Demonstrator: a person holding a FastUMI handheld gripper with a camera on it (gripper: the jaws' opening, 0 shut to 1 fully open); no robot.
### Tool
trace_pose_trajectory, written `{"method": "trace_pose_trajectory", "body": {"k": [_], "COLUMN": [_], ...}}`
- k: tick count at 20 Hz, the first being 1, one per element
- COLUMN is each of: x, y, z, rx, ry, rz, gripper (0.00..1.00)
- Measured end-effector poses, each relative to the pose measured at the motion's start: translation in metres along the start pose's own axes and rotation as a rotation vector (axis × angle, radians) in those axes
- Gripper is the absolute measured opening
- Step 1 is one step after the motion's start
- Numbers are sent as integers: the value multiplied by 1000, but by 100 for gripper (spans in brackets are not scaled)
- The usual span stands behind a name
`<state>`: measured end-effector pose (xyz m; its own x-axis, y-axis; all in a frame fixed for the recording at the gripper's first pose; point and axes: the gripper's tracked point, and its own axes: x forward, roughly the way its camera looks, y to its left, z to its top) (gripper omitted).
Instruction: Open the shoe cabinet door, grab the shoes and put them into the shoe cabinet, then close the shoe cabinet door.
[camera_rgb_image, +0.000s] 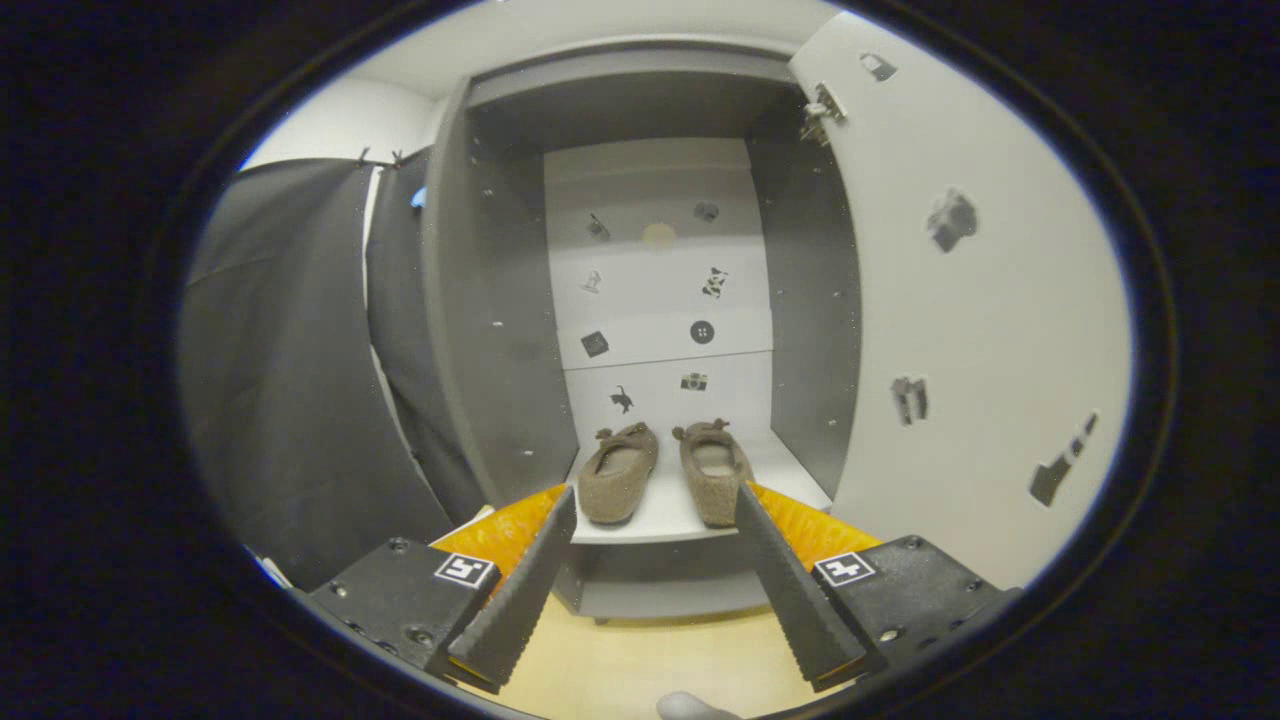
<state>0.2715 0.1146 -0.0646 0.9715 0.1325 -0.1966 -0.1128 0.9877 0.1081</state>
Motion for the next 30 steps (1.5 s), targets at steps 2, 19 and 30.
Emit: {"method": "trace_pose_trajectory", "body": {"k": [2, 19, 30], "x": [-39, -275, -198], "y": [-2, -237, -296], "z": [-8, -28, 0], "rx": [-21, 2, -28], "ry": [-3, -95, -88], "rz": [16, -284, -111], "gripper": [100, 100, 100]}}
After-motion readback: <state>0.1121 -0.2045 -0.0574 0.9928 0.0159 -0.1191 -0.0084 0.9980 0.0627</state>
